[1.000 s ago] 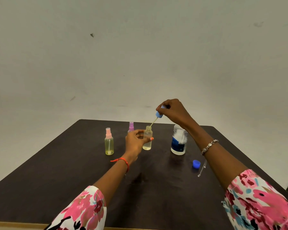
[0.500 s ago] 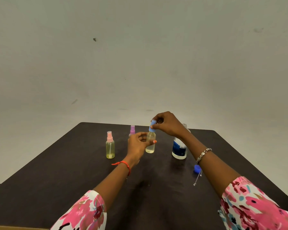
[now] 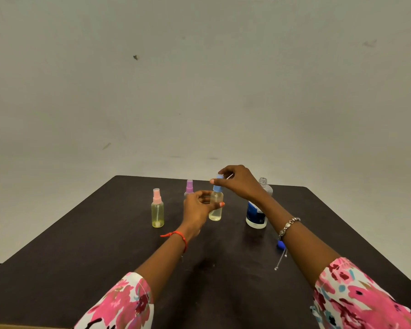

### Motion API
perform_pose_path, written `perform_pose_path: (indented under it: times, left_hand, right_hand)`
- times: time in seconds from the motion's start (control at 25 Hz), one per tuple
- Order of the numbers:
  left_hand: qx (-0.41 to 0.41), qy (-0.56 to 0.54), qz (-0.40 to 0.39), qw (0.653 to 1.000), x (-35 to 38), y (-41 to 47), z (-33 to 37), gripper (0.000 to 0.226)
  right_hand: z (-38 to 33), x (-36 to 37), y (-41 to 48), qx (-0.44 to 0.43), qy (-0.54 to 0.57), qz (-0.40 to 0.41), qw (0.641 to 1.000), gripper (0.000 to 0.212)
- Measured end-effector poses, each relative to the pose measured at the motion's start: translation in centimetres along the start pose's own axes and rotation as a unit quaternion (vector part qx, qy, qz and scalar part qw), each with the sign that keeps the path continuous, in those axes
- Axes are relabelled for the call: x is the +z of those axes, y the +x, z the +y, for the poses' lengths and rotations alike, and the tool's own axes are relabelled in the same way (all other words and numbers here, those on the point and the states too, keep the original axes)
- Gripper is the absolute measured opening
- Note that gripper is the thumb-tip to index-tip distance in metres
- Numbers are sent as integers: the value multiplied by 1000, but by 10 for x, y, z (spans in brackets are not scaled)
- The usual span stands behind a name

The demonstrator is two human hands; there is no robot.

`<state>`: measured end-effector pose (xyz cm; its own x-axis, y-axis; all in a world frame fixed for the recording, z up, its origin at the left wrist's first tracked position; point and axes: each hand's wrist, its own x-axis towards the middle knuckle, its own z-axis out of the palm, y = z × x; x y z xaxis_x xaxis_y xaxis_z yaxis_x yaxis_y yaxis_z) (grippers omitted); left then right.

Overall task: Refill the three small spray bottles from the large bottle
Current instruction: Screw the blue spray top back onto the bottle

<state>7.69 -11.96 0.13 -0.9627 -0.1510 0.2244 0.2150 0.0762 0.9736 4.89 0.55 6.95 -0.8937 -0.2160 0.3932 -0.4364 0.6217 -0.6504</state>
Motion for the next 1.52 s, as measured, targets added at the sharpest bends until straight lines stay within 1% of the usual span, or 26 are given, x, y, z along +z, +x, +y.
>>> perform_pose_path:
  times: [0.12, 0.28, 0.36, 0.48, 0.56, 0.68, 0.76, 0.84, 0.96, 1.04, 1.12, 1.2, 1.32, 1.4, 1.48, 1.52]
  left_hand:
    - [-1, -4, -1, 1000, -1, 0, 2, 50]
    - [-7, -2, 4, 1000, 0, 1, 3, 50]
    - [-6, -4, 4, 1000, 0, 1, 3, 49]
    - [-6, -11, -1, 1000, -2, 1, 3, 51]
    - [-7, -11, -2, 1000, -2, 1, 2, 50]
    - [-2, 0, 2, 1000, -2, 1, 2, 46]
    - [-7, 0, 4, 1000, -2, 1, 2, 45]
    - [-13, -4, 5, 1000, -3, 2, 2, 46]
    - [-5, 2, 3, 1000, -3, 1, 2, 46]
    - [-1, 7, 6, 1000, -2, -1, 1, 46]
    - [-5, 0, 7, 1000, -2, -1, 1, 47]
    - [-10, -5, 6, 1000, -2, -2, 2, 50]
    - [-1, 4, 5, 1000, -1, -3, 2, 48]
    - [-3, -1, 8, 1000, 0, -4, 2, 47]
    - [-9, -10, 8, 1000, 1, -4, 3, 47]
    - [-11, -11, 5, 1000, 0, -3, 4, 47]
  right_hand:
    - [-1, -5, 0, 7, 50, -17, 999, 39]
    - [-1, -3, 0, 19, 14, -12, 1000, 50]
    - [0, -2, -1, 23, 22, -19, 999, 53]
    - [-1, -3, -2, 3, 52, -35, 998, 50]
    - [-2, 0, -4, -14, 33, -22, 999, 45]
    - [-2, 2, -5, -10, 3, -24, 1000, 46]
    - [-2, 2, -5, -7, 31, -39, 999, 46]
    - [-1, 2, -7, -11, 66, -21, 998, 45]
    - [-1, 7, -10, -14, 44, 12, 999, 45]
    - [-1, 10, -11, -14, 35, -2, 999, 46]
    - [-1, 7, -12, -12, 73, -17, 997, 45]
    - [0, 4, -13, -15, 97, -11, 995, 44]
    - [0, 6, -13, -10, 53, 6, 999, 42]
    - [0, 6, -13, -8, 34, -15, 999, 45]
    - [-1, 4, -13, -10, 60, -38, 997, 48]
    - [0, 3, -13, -9, 75, -37, 996, 49]
